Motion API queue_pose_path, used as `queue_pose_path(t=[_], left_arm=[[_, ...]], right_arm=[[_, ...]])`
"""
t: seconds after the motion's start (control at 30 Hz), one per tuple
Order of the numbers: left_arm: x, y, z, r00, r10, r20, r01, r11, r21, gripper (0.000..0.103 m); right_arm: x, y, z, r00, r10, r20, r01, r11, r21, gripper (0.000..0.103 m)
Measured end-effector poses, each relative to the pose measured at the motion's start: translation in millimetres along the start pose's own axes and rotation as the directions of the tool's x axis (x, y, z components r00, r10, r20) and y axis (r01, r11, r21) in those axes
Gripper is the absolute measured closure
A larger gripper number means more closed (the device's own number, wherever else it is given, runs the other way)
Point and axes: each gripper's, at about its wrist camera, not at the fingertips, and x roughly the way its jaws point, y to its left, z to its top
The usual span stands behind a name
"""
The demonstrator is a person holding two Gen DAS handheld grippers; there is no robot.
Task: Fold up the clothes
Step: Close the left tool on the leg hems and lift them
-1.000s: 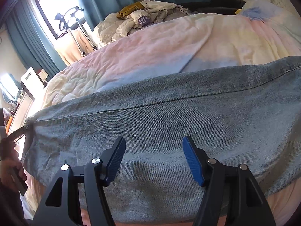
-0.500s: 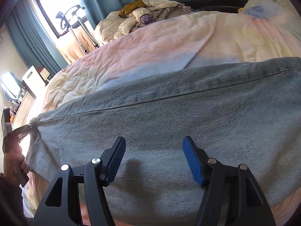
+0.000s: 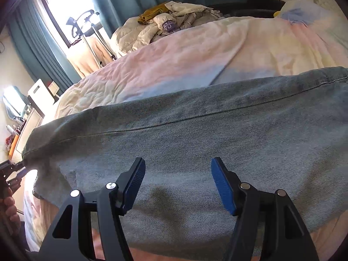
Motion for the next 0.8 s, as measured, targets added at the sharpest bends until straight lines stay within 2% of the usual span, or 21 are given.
queue_pose_path(t=[0.1,0.23,0.3,0.5,0.8], left_arm=[[-6,17,-7,0.999,0.054,0.004,-0.054,0.997,-0.051,0.072],[-19,35,-7,0.999,0.012,0.042,-0.005,0.986,-0.165,0.072],[-16,37,-12,1.000,-0.009,0.019,0.013,0.981,-0.196,0.072],[12,34,-23,0.995,-0.034,-0.095,0.009,0.967,-0.255,0.072],[29,39,-30,0.988,-0.020,-0.152,-0.029,0.949,-0.313,0.072]], right_arm=[[-6,-1,-1,1.000,0.020,0.001,-0.020,1.000,0.008,0.039],[-16,-4,-1,0.999,0.048,0.009,-0.048,0.999,0.025,0.039],[-20,-5,-1,0.999,0.047,0.015,-0.048,0.998,0.032,0.039],[-19,-10,-1,0.998,0.061,0.002,-0.061,0.997,0.054,0.038],[-8,-8,-2,0.998,0.065,-0.026,-0.063,0.996,0.058,0.038]])
